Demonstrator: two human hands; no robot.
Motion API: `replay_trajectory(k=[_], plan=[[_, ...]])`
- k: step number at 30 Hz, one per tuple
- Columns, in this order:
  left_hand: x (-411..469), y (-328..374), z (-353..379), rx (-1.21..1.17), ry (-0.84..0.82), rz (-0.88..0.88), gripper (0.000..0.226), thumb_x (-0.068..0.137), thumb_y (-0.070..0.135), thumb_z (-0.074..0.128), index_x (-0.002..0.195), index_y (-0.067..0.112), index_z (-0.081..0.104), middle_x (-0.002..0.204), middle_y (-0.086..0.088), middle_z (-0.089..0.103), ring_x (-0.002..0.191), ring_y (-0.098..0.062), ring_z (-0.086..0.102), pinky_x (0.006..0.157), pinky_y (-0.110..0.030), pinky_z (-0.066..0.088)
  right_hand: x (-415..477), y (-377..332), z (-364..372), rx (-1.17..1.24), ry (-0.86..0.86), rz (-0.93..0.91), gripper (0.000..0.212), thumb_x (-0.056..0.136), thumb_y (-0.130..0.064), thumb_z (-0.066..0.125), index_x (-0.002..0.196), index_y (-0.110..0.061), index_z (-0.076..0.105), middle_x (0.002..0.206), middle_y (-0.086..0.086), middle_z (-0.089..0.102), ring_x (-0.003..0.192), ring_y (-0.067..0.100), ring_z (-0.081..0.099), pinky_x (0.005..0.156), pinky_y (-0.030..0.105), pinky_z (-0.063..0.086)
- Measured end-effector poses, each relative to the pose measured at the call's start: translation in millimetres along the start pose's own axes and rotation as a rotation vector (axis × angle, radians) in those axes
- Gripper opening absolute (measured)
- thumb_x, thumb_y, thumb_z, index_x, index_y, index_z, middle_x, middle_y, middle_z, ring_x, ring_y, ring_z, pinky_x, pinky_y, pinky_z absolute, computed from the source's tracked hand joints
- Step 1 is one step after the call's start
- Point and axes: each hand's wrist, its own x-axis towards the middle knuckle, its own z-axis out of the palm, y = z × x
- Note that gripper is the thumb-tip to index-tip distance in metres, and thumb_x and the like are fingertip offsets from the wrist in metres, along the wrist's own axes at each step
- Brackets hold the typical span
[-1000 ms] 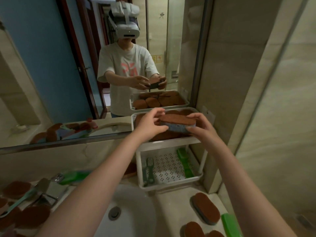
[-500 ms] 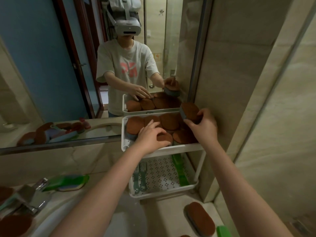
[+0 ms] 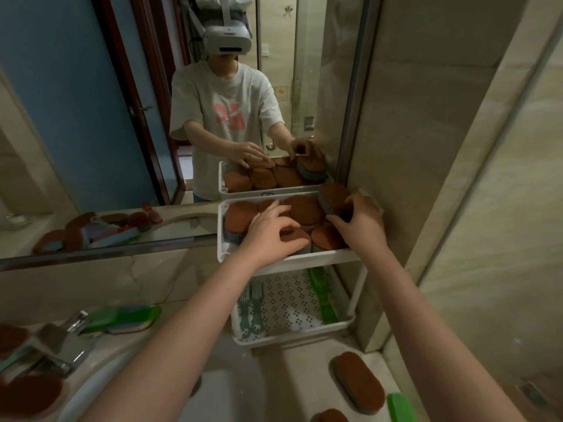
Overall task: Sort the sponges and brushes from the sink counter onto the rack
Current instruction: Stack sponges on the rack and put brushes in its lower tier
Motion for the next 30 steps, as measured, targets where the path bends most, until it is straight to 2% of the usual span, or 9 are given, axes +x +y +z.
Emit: replay_trajectory(k=[4,8,11,14,16,19,24,27,30], plan=[[-13,6,1,-0.014,0.221,0.112,0.036,0.078,0.036,0.069,0.107,0.013,0.068,0.134,-0.006,0.052,0.137,-0.022,0.033,0.114,-0.037,0.024,-29,-5,-7,0.04,0.072,-0.056,0.046,0.085,-0.034,0.067,0.122,-0.01,0.054,0.118,0.011,0.059,0.108,0.028,0.056,0.082,0.031,0.044],[-46,19,13,-0.05,0.465,0.216,0.028,0.078,0.033,0.063,0.093,0.01,0.067,0.109,-0.009,0.057,0.109,-0.021,0.049,0.097,-0.024,0.036,-68,-10,-8,0.107,0.285,-0.159,0.031,0.085,-0.025,0.066,0.11,-0.01,0.059,0.111,0.009,0.059,0.106,0.025,0.052,0.086,0.032,0.043],[-78,27,35,-0.168,0.491,0.238,0.021,0.079,0.026,0.063,0.086,0.006,0.064,0.1,-0.01,0.055,0.1,-0.014,0.05,0.089,-0.018,0.039,-98,-2,2,0.157,0.442,-0.213,0.02,0.082,-0.019,0.063,0.098,-0.007,0.061,0.098,0.009,0.061,0.094,0.02,0.05,0.081,0.03,0.04],[-105,25,63,-0.249,0.359,0.198,0.024,0.08,0.027,0.061,0.087,0.004,0.063,0.099,-0.01,0.054,0.097,-0.013,0.051,0.085,-0.016,0.04,-128,17,19,0.15,0.451,-0.192,0.016,0.079,-0.012,0.065,0.093,-0.005,0.06,0.09,0.012,0.06,0.087,0.02,0.047,0.076,0.026,0.034],[-120,18,83,-0.262,0.263,0.15,0.027,0.08,0.028,0.06,0.088,0.003,0.064,0.098,-0.011,0.055,0.094,-0.011,0.051,0.083,-0.015,0.04,-148,34,32,0.128,0.376,-0.126,0.017,0.079,-0.011,0.066,0.093,-0.004,0.06,0.089,0.013,0.06,0.087,0.023,0.051,0.075,0.027,0.036],[-141,4,110,-0.245,0.12,0.037,0.021,0.081,0.021,0.064,0.094,0.004,0.064,0.1,-0.009,0.057,0.096,-0.014,0.053,0.084,-0.021,0.041,-178,65,49,0.118,0.175,0.042,0.022,0.082,-0.012,0.063,0.102,-0.003,0.061,0.097,0.014,0.06,0.095,0.031,0.054,0.081,0.036,0.042],[-166,-17,154,-0.235,-0.124,-0.181,0.028,0.081,0.022,0.067,0.105,0.007,0.062,0.111,-0.008,0.054,0.107,-0.023,0.052,0.092,-0.03,0.041,-211,110,62,-0.079,-0.178,0.29,0.035,0.083,-0.018,0.064,0.114,-0.003,0.057,0.113,0.02,0.057,0.107,0.037,0.051,0.089,0.038,0.04],[-175,-23,178,-0.215,-0.366,-0.268,0.044,0.079,0.028,0.071,0.119,0.015,0.058,0.126,-0.005,0.047,0.121,-0.02,0.045,0.104,-0.03,0.036,-219,132,67,-0.215,-0.4,0.323,0.042,0.083,-0.023,0.065,0.118,-0.002,0.055,0.119,0.022,0.053,0.111,0.04,0.05,0.093,0.039,0.04],[-180,-22,195,-0.177,-0.624,-0.266,0.068,0.071,0.031,0.077,0.131,0.024,0.049,0.136,-0.002,0.038,0.127,-0.021,0.039,0.108,-0.038,0.037,-220,147,72,-0.33,-0.56,0.262,0.05,0.082,-0.029,0.066,0.122,-0.004,0.052,0.122,0.022,0.053,0.114,0.039,0.048,0.095,0.039,0.04]])
